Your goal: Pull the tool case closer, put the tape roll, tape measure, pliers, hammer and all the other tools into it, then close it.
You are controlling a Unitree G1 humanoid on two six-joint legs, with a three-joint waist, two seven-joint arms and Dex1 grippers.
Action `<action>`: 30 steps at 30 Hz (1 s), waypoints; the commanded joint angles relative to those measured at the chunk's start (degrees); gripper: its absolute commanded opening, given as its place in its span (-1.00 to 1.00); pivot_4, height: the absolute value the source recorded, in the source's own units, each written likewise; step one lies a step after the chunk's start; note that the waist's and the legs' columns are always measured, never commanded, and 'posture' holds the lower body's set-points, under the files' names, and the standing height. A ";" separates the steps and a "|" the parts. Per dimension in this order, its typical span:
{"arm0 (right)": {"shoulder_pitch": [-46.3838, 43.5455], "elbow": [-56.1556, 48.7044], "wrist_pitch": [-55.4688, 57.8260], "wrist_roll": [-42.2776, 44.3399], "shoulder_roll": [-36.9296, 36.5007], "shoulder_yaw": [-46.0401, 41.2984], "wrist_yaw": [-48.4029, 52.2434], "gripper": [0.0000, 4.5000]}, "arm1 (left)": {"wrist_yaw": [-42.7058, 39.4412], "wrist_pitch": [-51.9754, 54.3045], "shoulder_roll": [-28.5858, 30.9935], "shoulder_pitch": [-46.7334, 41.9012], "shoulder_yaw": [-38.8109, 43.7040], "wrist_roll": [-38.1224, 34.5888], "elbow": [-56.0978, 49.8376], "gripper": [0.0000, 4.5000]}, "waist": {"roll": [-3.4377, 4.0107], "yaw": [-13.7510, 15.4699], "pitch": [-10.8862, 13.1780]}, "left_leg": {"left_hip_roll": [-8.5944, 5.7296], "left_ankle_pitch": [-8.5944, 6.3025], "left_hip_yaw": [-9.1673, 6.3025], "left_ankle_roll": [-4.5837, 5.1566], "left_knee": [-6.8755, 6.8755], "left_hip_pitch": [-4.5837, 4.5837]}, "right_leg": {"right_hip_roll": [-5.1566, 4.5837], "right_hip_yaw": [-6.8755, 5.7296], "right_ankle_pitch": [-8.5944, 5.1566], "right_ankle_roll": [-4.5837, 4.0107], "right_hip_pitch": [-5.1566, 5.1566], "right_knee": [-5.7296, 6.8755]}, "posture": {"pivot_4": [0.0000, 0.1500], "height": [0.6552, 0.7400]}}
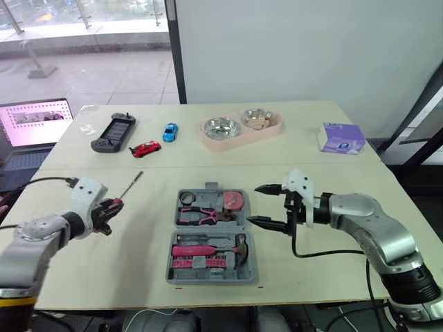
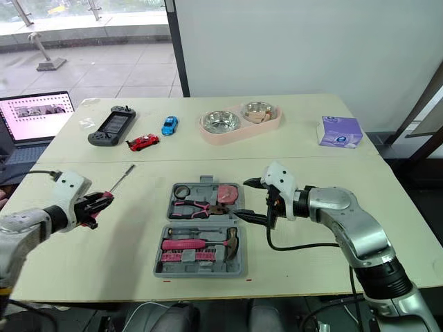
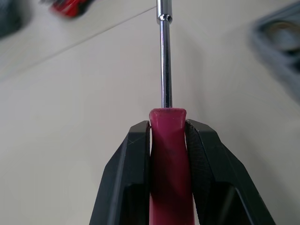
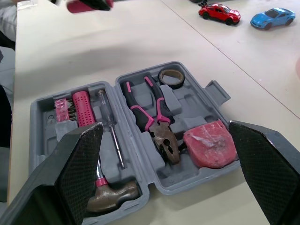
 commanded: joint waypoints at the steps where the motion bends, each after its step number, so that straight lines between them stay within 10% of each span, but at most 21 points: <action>1: -1.59 0.78 -2.69 0.18 -0.84 -1.07 2.40 1.00 | -15.49 1.15 8.94 3.29 -3.35 -5.99 -10.05 -0.74 | 0.07 -0.04 0.11 | 0.00 -0.02 0.02 0.03 -0.01 0.01 | 0.01 0.01 0.00 0.00 0.00 -0.02 | 1.00 0.62; 7: -2.34 2.29 -4.35 -0.56 -0.58 -0.11 4.29 1.00 | -25.23 9.99 19.54 -6.06 -14.97 -9.82 -17.87 -0.74 | 0.25 0.05 0.64 | 0.01 -0.01 0.03 0.05 0.02 0.01 | 0.04 0.00 -0.05 -0.13 0.02 0.07 | 1.00 0.62; 17: -0.10 1.79 -6.27 -1.69 -1.32 0.33 5.63 1.00 | -24.39 36.30 8.00 -41.20 -43.98 -10.36 -18.47 -0.74 | 0.03 -0.31 0.85 | -0.01 -0.04 0.01 0.11 0.12 -0.02 | 0.09 0.01 0.11 0.17 0.06 0.14 | 1.00 0.62; 30: 1.03 -0.29 -5.33 -1.68 -1.48 0.90 5.20 1.00 | -15.53 30.76 0.37 -43.41 -57.05 -0.37 -15.82 -0.74 | 0.03 0.01 0.86 | -0.01 -0.02 -0.01 0.09 0.21 -0.02 | 0.10 0.05 0.11 0.17 0.05 0.16 | 1.00 0.62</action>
